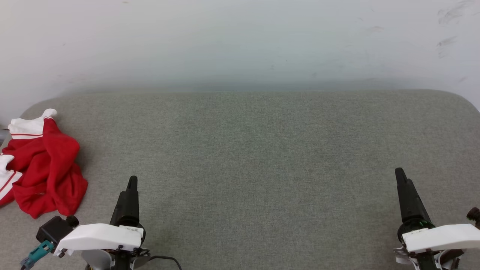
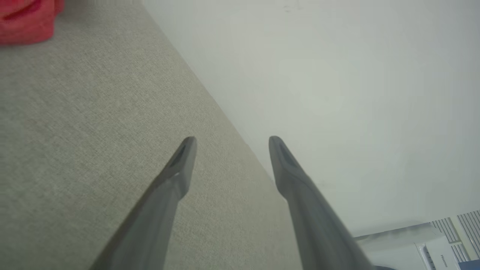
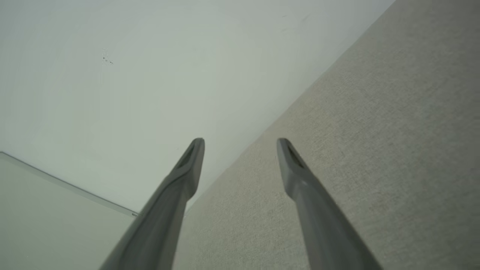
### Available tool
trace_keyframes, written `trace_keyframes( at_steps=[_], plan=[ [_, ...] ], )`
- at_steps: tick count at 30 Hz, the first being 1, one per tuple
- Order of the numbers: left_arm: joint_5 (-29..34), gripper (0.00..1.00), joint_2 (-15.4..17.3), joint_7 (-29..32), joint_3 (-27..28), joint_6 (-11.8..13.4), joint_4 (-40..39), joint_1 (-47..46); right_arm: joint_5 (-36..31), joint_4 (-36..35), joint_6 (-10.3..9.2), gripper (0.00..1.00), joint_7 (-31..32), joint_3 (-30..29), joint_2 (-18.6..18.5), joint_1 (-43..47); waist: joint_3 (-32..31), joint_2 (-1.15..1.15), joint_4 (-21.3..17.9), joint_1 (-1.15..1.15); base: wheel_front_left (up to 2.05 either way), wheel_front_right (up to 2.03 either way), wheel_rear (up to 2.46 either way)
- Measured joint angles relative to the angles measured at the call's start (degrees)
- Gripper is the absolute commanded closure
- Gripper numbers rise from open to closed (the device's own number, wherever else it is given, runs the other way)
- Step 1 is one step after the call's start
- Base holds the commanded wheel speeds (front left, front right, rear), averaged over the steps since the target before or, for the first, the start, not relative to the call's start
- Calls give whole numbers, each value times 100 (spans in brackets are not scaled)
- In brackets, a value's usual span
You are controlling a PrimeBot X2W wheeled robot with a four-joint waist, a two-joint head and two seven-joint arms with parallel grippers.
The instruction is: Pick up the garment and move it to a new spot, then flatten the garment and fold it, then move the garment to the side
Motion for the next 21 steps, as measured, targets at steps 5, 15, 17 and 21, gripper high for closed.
trace_keyframes(
  at_steps=[5,15,17,21],
  plan=[
    [536,0,0,-105,-79,109,-43,26,-535,2,0,0,-103,56,0,29,0,0,10,0,0,0,0],
    [1438,0,2,-290,-208,272,-146,108,-1424,-96,0,0,-292,118,-1,121,-3,0,20,0,0,0,0],
    [1591,0,2,-330,-230,287,-168,121,-1575,-132,0,0,-334,137,-1,120,-4,0,19,0,0,0,0],
    [1912,0,2,-403,-283,335,-205,128,-1892,-188,1,0,-404,159,-1,125,-4,0,15,0,0,0,0]
  ],
)
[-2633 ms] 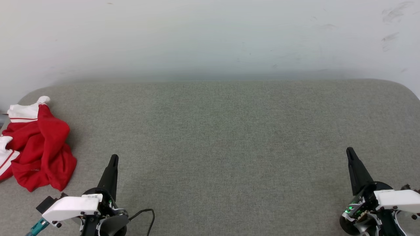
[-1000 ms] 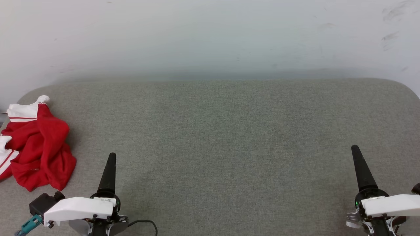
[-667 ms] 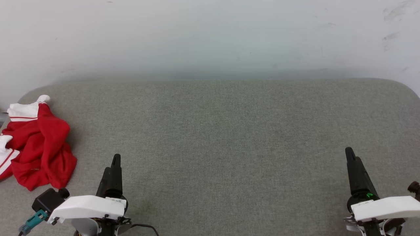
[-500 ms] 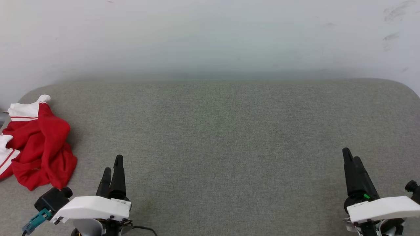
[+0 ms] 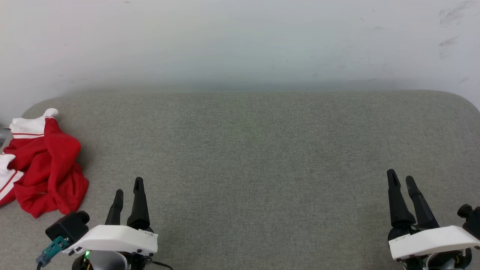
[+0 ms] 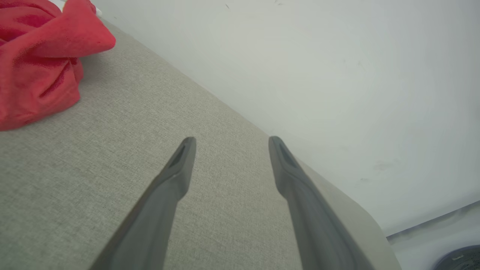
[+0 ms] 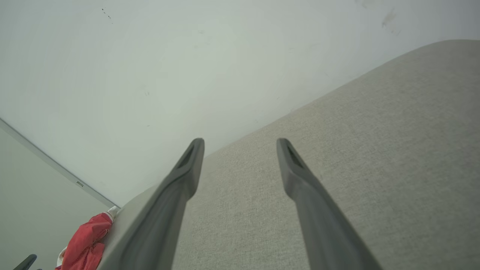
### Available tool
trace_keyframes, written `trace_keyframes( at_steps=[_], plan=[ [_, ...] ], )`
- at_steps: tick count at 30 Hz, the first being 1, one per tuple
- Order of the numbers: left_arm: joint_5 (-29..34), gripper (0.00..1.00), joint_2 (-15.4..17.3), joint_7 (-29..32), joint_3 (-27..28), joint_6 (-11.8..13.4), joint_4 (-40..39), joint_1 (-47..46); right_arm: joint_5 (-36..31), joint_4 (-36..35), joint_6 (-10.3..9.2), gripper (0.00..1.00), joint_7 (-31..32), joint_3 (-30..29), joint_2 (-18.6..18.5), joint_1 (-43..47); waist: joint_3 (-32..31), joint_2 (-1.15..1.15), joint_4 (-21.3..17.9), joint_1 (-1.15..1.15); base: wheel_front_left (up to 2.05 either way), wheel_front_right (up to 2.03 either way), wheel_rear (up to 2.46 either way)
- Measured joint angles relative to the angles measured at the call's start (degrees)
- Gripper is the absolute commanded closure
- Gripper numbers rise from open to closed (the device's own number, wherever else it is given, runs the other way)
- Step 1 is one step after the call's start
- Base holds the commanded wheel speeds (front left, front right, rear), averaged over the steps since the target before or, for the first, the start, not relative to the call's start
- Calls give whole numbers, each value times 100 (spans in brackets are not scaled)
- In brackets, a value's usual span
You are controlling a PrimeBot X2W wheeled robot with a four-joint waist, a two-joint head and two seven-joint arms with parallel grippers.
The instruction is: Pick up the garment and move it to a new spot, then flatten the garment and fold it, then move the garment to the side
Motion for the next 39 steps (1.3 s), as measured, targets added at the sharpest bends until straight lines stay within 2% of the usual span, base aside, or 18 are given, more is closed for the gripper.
trace_keyframes(
  at_steps=[21,39],
  plan=[
    [1581,0,2,-364,-200,221,-164,133,-1697,-227,-1,0,-358,60,0,158,-9,0,2,0,0,0,0],
    [2593,0,4,-592,-323,345,-230,231,-2737,-345,0,0,-590,74,-1,255,-29,0,36,0,0,0,0]
  ],
)
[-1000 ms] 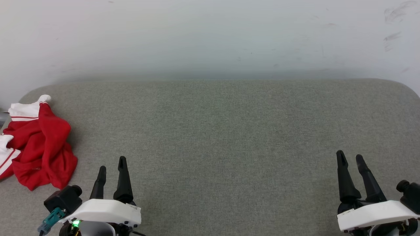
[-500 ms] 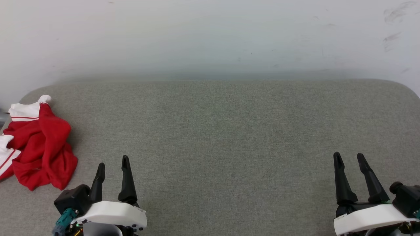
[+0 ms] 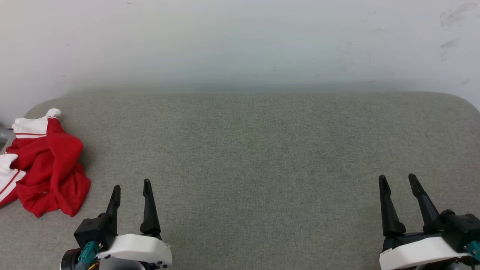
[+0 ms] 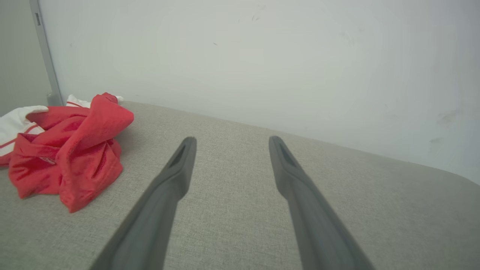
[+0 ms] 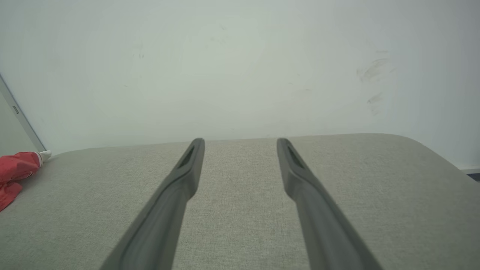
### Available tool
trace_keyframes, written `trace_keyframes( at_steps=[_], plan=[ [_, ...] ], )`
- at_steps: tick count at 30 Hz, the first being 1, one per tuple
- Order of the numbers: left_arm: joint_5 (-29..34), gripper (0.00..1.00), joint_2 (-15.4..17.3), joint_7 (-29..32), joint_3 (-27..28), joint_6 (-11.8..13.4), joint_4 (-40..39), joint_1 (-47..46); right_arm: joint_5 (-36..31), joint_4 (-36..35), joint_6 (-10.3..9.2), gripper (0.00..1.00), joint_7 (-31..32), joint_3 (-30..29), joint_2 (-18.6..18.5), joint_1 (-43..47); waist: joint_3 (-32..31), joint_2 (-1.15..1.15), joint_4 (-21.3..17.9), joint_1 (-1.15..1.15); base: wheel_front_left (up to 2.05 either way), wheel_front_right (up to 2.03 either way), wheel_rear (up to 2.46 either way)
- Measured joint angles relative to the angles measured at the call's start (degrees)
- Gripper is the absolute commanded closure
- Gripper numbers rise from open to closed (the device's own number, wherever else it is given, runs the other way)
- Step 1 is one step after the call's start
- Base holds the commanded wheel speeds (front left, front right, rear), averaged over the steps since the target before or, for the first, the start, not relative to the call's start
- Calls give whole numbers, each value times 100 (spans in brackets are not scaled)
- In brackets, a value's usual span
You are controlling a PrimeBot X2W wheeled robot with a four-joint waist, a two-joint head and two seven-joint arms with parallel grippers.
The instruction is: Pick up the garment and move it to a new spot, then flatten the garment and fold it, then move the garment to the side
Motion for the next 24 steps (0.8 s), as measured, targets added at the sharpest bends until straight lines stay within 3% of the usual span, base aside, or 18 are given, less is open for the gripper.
trace_keyframes(
  at_steps=[24],
  plan=[
    [1007,0,3,-272,-119,49,-86,116,-612,-127,0,0,-271,0,-1,122,-22,0,24,0,0,0,0]
  ],
)
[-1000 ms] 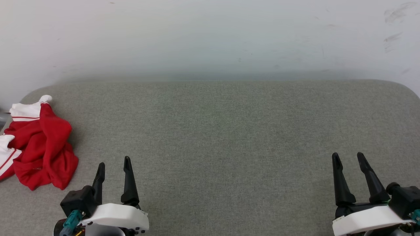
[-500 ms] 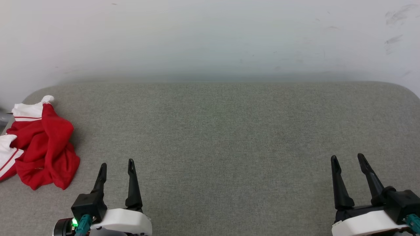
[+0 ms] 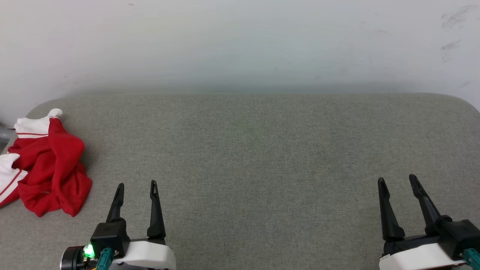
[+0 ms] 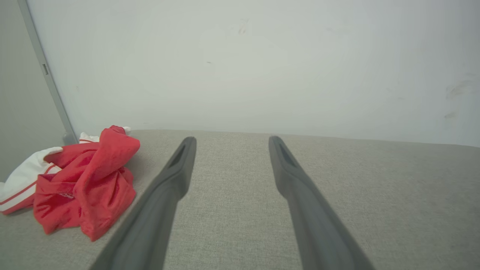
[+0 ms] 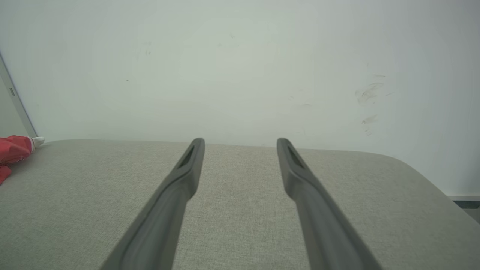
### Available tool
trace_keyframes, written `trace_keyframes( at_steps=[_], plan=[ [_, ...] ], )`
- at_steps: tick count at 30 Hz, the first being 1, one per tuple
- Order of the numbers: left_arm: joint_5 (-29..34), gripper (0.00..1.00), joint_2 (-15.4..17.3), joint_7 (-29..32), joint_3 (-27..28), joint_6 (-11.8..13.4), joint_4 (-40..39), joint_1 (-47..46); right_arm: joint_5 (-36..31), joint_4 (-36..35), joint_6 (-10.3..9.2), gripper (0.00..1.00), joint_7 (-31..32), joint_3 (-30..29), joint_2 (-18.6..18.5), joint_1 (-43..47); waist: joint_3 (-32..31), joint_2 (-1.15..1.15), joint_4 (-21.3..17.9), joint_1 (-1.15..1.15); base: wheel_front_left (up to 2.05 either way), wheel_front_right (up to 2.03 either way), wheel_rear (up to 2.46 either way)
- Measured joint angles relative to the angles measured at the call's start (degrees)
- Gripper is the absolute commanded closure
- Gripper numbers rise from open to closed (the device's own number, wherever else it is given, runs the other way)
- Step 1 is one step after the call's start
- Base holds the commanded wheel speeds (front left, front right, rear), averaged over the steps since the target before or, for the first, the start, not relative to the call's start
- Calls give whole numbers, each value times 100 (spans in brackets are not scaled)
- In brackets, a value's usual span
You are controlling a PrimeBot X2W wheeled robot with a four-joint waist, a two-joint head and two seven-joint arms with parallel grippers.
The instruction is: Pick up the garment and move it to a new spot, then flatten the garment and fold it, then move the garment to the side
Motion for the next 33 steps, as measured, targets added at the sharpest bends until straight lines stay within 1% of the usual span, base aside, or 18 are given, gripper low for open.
trace_keyframes(
  at_steps=[9,14,33],
  plan=[
    [210,0,0,-85,5,-9,-33,43,79,-21,1,0,-90,-5,0,23,-1,0,6,0,0,0,0],
    [192,0,1,-87,7,-25,-33,61,327,36,1,0,-90,-55,0,24,0,0,1,0,0,0,0],
    [132,0,1,-87,13,-75,7,70,370,129,1,0,-91,-80,-2,58,11,0,40,0,0,0,0]
  ],
)
